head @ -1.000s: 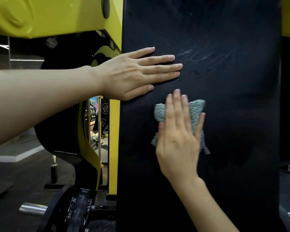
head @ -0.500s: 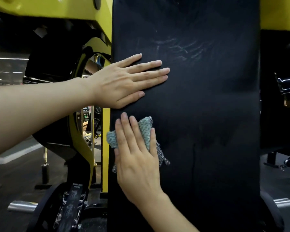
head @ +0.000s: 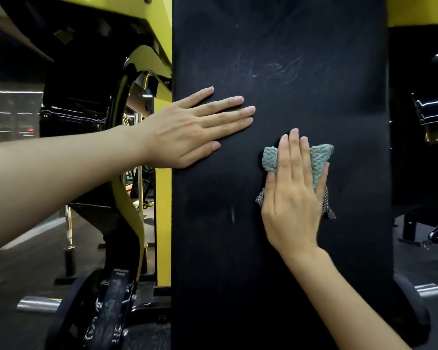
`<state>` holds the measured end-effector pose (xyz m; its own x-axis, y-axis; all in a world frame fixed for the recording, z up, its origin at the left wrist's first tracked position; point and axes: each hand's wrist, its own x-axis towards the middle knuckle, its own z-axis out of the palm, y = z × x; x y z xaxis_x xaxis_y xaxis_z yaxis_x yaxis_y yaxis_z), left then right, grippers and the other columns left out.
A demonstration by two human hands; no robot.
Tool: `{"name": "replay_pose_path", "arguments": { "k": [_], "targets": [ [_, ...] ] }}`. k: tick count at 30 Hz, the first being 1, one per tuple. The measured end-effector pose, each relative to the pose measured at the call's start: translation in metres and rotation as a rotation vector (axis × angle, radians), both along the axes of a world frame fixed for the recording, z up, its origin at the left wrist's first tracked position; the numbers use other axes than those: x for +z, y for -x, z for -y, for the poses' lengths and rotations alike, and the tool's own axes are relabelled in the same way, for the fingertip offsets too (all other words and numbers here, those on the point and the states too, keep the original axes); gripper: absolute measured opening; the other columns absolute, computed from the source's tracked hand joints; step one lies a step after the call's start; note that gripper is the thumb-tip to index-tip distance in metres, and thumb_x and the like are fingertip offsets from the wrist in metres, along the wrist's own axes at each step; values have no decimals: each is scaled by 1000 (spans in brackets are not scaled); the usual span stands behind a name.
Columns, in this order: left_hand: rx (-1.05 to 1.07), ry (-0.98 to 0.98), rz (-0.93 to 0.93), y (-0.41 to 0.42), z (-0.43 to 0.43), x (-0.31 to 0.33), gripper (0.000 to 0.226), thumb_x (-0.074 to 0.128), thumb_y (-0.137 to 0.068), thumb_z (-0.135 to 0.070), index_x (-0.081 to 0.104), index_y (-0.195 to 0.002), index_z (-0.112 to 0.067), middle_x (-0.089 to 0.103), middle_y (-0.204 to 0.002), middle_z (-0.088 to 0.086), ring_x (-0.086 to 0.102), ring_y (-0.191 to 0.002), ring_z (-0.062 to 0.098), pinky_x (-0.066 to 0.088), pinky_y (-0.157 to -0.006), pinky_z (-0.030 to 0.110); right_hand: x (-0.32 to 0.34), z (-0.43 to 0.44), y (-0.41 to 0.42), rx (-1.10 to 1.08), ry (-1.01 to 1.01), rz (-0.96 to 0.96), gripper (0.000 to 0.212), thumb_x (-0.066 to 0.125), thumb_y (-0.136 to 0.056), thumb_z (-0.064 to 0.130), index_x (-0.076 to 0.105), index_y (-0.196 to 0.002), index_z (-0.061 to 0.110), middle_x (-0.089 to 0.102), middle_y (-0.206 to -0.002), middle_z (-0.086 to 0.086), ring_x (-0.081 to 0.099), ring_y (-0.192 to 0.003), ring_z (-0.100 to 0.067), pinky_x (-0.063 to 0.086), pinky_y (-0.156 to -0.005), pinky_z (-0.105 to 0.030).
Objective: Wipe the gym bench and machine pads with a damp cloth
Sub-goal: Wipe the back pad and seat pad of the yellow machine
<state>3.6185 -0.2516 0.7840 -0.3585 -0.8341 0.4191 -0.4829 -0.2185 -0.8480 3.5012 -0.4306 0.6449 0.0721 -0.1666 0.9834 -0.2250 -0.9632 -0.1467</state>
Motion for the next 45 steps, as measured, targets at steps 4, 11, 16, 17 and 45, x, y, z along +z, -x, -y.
{"name": "replay_pose_path", "arguments": {
  "k": [4,11,16,17,45],
  "targets": [
    [-6,5,9,0,-1,-4,56,22,-104,-32,16,-158,-17,13,-166,-1,8,-153,19,5,-124,46,-15,-33,-17,-6,-23,12,57,29,-102,26,20,-156,9,14,-165,-6,9,-152,-19,5,-122,-50],
    [-3,27,40,-5,-2,-12,56,21,-105,-32,15,-159,-18,12,-166,-1,7,-153,19,7,-124,47,-54,-94,-41,98,112,-89,58,30,-101,26,21,-156,10,15,-165,-4,7,-152,-19,5,-122,-51],
    [-10,22,37,-7,-3,-15,56,20,-105,-34,14,-159,-18,12,-166,-2,6,-154,18,5,-124,47,-62,-87,-37,106,228,-164,57,31,-102,26,22,-156,12,16,-164,-2,9,-152,-16,4,-122,-48],
    [-11,22,37,-7,-3,-16,56,20,-105,-34,14,-159,-18,12,-166,-2,6,-154,18,5,-124,47,-61,-81,-33,105,227,-163,57,31,-101,25,23,-156,12,17,-164,-2,10,-152,-16,3,-122,-48],
    [-168,-49,140,-22,-7,-24,57,21,-104,-34,20,-158,-15,18,-164,1,13,-153,19,7,-124,50,-78,-94,-35,142,145,-135,57,35,-100,22,25,-156,13,17,-164,0,8,-152,-13,12,-121,-51]
  ]
}}
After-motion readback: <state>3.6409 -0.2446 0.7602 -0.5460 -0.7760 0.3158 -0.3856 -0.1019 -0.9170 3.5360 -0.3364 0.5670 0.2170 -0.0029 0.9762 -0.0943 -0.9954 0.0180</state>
